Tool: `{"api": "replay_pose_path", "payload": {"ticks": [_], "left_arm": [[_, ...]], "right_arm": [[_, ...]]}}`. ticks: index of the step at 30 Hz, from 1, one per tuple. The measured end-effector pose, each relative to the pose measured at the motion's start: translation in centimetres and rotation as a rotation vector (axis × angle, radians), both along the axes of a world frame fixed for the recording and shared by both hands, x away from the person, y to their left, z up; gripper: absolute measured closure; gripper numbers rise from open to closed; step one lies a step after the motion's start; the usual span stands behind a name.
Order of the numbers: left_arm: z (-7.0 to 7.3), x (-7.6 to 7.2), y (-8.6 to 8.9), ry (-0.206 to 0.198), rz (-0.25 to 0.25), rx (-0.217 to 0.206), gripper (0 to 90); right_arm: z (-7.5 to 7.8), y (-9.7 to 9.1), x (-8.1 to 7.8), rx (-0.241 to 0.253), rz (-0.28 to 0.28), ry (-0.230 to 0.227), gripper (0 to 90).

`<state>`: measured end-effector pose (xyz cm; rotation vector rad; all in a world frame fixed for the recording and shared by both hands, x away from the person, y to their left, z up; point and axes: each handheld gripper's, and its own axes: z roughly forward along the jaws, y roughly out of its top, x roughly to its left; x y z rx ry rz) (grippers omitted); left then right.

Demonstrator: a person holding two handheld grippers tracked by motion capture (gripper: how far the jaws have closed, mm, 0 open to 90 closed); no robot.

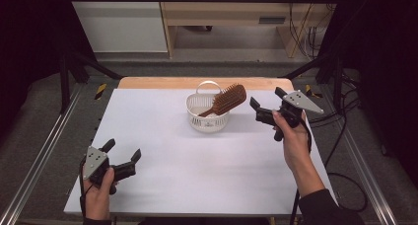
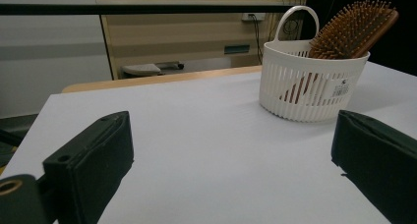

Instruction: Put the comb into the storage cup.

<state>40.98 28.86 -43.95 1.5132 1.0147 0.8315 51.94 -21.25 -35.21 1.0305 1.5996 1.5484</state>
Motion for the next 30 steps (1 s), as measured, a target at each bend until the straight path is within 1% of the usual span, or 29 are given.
{"api": "replay_pose_path", "payload": {"ticks": [3, 9, 11, 14, 20, 24, 25, 30], "left_arm": [[0.0, -0.2, 0.1, 0.003, -0.001, 0.004, 1.5], [-0.1, -0.2, 0.3, 0.005, 0.000, -0.007, 1.4], [0.0, -0.3, 0.3, 0.004, 0.000, -0.007, 1.5], [0.1, -0.5, 0.2, 0.000, 0.000, -0.007, 1.4], [0.0, -0.9, 0.0, 0.000, -0.015, 0.001, 1.5], [0.0, -1.5, 0.3, -0.006, -0.014, -0.007, 1.4], [0.0, -1.5, 0.3, -0.005, -0.013, -0.007, 1.4], [0.1, -1.8, 0.5, -0.012, -0.017, -0.015, 1.4]], "right_arm": [[0.0, -0.1, -0.4, -0.014, 0.004, -0.001, 3.3], [-0.5, -0.3, -1.0, -0.041, 0.018, -0.005, 3.3], [-0.6, -0.5, -1.3, -0.036, 0.030, -0.004, 4.0], [-1.0, -0.8, -1.7, -0.034, 0.031, -0.001, 4.1], [-1.9, -1.6, -2.5, -0.029, 0.021, 0.008, 3.4], [-2.6, -2.3, -2.8, -0.022, 0.014, 0.017, 3.3], [-2.8, -2.4, -2.8, -0.023, 0.013, 0.013, 3.2], [-3.7, -3.3, -3.2, -0.012, -0.006, 0.029, 3.3]]}}
